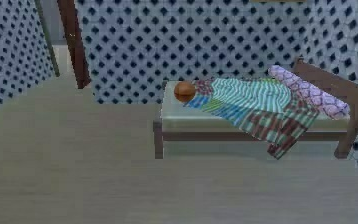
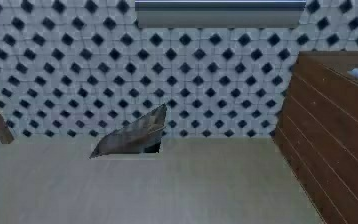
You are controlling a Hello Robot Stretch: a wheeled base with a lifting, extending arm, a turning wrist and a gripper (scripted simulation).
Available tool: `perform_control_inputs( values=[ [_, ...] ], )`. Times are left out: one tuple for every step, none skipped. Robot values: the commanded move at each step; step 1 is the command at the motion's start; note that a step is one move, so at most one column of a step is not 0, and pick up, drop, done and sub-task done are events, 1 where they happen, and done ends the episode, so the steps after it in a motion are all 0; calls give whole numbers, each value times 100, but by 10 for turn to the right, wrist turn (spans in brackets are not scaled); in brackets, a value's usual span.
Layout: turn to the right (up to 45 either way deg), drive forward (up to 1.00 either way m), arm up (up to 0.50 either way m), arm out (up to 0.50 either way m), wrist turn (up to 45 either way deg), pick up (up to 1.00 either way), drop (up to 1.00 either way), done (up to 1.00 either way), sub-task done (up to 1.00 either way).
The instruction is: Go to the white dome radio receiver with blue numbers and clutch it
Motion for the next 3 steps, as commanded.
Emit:
perform_control_inputs(
  values=[
    [-330,0,0,0,0,0,0,0,0],
    [0,100,0,0,0,0,0,0,0],
    [0,100,0,0,0,0,0,0,0]
  ],
)
